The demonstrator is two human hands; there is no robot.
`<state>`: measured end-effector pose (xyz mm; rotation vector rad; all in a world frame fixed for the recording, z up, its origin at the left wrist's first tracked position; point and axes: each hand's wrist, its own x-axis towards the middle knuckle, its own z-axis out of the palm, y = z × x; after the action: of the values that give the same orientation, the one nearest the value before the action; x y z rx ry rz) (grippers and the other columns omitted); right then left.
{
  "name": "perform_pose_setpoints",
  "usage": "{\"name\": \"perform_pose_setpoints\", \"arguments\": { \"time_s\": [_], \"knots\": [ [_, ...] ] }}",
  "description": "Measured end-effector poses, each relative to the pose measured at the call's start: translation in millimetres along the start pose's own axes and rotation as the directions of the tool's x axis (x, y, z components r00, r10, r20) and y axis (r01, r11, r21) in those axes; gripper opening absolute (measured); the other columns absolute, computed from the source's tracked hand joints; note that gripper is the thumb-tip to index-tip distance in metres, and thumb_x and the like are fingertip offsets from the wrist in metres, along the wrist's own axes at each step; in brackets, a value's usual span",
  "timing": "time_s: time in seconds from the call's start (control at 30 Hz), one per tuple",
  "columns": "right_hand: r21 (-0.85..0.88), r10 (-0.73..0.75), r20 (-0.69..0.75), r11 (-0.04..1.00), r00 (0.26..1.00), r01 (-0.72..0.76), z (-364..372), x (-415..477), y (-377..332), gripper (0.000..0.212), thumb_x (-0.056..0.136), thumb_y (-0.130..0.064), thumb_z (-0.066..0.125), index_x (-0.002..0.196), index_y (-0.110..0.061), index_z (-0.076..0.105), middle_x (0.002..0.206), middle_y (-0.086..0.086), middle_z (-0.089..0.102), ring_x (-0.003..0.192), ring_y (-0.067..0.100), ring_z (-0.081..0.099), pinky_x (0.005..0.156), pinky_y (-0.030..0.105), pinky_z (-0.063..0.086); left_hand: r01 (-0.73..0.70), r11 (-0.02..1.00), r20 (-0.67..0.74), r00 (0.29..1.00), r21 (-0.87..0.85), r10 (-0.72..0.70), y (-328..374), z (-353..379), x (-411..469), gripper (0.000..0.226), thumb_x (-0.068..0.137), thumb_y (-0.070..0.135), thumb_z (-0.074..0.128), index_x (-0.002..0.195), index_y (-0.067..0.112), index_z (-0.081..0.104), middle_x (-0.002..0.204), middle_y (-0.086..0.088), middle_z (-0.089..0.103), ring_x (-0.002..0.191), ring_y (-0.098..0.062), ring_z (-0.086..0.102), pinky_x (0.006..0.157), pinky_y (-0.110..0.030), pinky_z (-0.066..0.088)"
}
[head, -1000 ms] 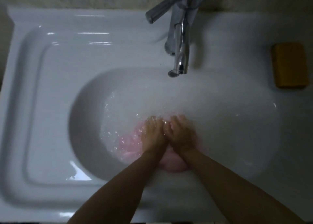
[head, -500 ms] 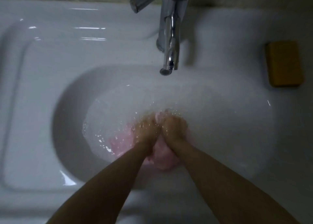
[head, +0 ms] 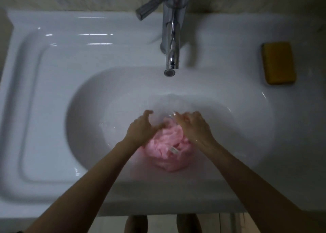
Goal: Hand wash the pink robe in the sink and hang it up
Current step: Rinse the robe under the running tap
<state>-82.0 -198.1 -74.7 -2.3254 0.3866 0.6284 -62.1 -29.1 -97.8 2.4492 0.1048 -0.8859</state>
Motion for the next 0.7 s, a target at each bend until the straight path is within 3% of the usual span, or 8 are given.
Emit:
{"name": "perform_pose_setpoints", "arguments": {
  "time_s": [0.1,0.17,0.23,0.3,0.4,0.53,0.6,0.7],
  "knots": [
    [-0.285,-0.043,0.0,0.958,0.999,0.041,23,-19,12,0.056,0.087,-0.065,0.039,0.125,-0.026,0.055,0.139,0.009,0.034,0.127,0.032,0.038,0.098,0.042,0.039,-0.11,0.885,-0.055,0.987,0.453,0.151,-8,24,-13,0.057,0.083,0.065,0.042,0.123,0.025,0.053,0.136,-0.011,0.039,0.119,-0.031,0.044,0.094,-0.046,0.041],
    [-0.345,-0.079,0.02,0.935,0.997,0.081,39,-21,21,0.061,0.086,-0.07,0.033,0.137,-0.038,0.04,0.155,0.007,0.012,0.138,0.033,0.021,0.105,0.05,0.028,-0.195,0.882,-0.143,0.95,0.428,0.279,-13,37,-18,0.057,0.08,0.058,0.037,0.126,0.028,0.051,0.146,-0.017,0.031,0.13,-0.038,0.034,0.095,-0.06,0.038],
    [-0.229,0.01,0.095,0.973,0.995,0.012,49,-18,24,0.062,0.088,-0.068,0.035,0.144,-0.045,0.023,0.159,0.002,0.0,0.142,0.03,0.013,0.111,0.05,0.02,-0.171,0.949,-0.111,0.972,0.266,0.206,-16,50,-17,0.061,0.082,0.051,0.037,0.141,0.034,0.033,0.153,-0.018,0.014,0.137,-0.04,0.02,0.099,-0.063,0.033],
    [-0.218,0.0,0.038,0.976,0.999,0.008,60,-13,25,0.058,0.088,-0.067,0.036,0.141,-0.044,0.032,0.155,0.008,0.019,0.134,0.035,0.03,0.105,0.048,0.031,-0.065,0.962,-0.069,0.994,0.266,0.087,-16,66,-17,0.058,0.091,0.047,0.041,0.145,0.036,0.023,0.155,-0.013,0.006,0.14,-0.034,0.01,0.108,-0.058,0.024],
    [-0.377,-0.169,-0.157,0.921,0.973,0.1,75,-4,25,0.047,0.085,-0.056,0.039,0.103,-0.025,0.068,0.108,0.011,0.061,0.09,0.037,0.058,0.071,0.042,0.046,0.002,0.946,-0.134,0.99,0.324,0.044,-11,77,-11,0.043,0.094,0.034,0.041,0.135,0.02,0.043,0.145,-0.02,0.031,0.134,-0.036,0.028,0.101,-0.053,0.029],
    [-0.423,-0.217,-0.182,0.898,0.959,0.123,90,16,33,0.043,0.087,-0.048,0.038,0.095,-0.019,0.068,0.103,0.013,0.064,0.087,0.035,0.059,0.077,0.043,0.043,-0.062,0.969,-0.216,0.97,0.241,0.116,-14,76,4,0.034,0.081,0.027,0.038,0.107,0.018,0.058,0.114,-0.015,0.059,0.104,-0.034,0.057,0.081,-0.047,0.05],
    [-0.446,-0.259,-0.227,0.885,0.939,0.136,95,23,37,0.041,0.086,-0.045,0.039,0.094,-0.016,0.067,0.101,0.015,0.064,0.086,0.035,0.06,0.083,0.042,0.038,-0.126,0.973,-0.295,0.938,0.193,0.18,-14,77,7,0.028,0.08,0.025,0.042,0.106,0.02,0.049,0.103,-0.011,0.056,0.093,-0.031,0.055,0.076,-0.04,0.046],
    [-0.41,-0.27,-0.284,0.902,0.92,0.138,97,33,36,0.037,0.083,-0.044,0.039,0.083,-0.018,0.065,0.087,0.01,0.064,0.073,0.029,0.06,0.068,0.034,0.045,-0.09,0.99,-0.283,0.952,0.109,0.118,-15,84,18,0.027,0.08,0.022,0.043,0.106,0.016,0.045,0.107,-0.013,0.052,0.095,-0.032,0.052,0.084,-0.043,0.035]
  ]
}}
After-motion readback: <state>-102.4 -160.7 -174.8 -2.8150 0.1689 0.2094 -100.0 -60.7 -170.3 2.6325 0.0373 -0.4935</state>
